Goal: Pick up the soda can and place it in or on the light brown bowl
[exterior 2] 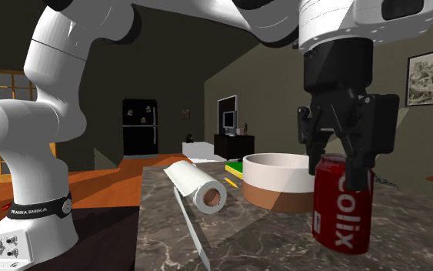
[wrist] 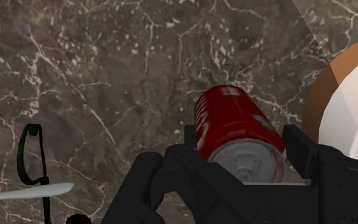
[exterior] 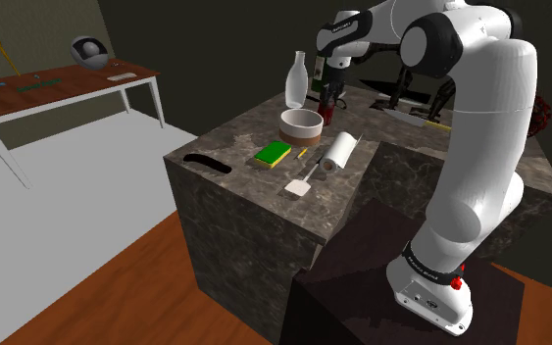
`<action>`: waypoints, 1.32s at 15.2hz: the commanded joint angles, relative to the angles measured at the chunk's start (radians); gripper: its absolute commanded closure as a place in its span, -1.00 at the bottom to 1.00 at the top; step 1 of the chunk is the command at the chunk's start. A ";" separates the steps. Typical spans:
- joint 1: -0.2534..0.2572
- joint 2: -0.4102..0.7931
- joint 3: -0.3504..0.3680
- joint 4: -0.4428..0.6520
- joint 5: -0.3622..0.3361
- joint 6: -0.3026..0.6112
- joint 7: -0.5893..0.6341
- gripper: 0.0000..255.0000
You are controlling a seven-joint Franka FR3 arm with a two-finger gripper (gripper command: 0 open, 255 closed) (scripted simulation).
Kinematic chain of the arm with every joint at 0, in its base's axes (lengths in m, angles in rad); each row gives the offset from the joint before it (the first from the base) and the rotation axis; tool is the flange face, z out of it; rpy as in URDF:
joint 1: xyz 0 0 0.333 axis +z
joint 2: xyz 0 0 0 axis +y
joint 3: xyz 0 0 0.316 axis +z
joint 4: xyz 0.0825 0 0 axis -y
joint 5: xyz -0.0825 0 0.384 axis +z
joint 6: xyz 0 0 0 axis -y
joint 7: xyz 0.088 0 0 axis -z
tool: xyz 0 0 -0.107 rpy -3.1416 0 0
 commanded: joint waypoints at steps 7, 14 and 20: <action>0.001 -0.001 0.000 0.009 -0.001 -0.013 0.002 1.00; 0.000 -0.018 -0.004 0.080 -0.009 -0.099 0.008 1.00; -0.004 -0.023 -0.006 0.153 -0.013 -0.178 0.011 1.00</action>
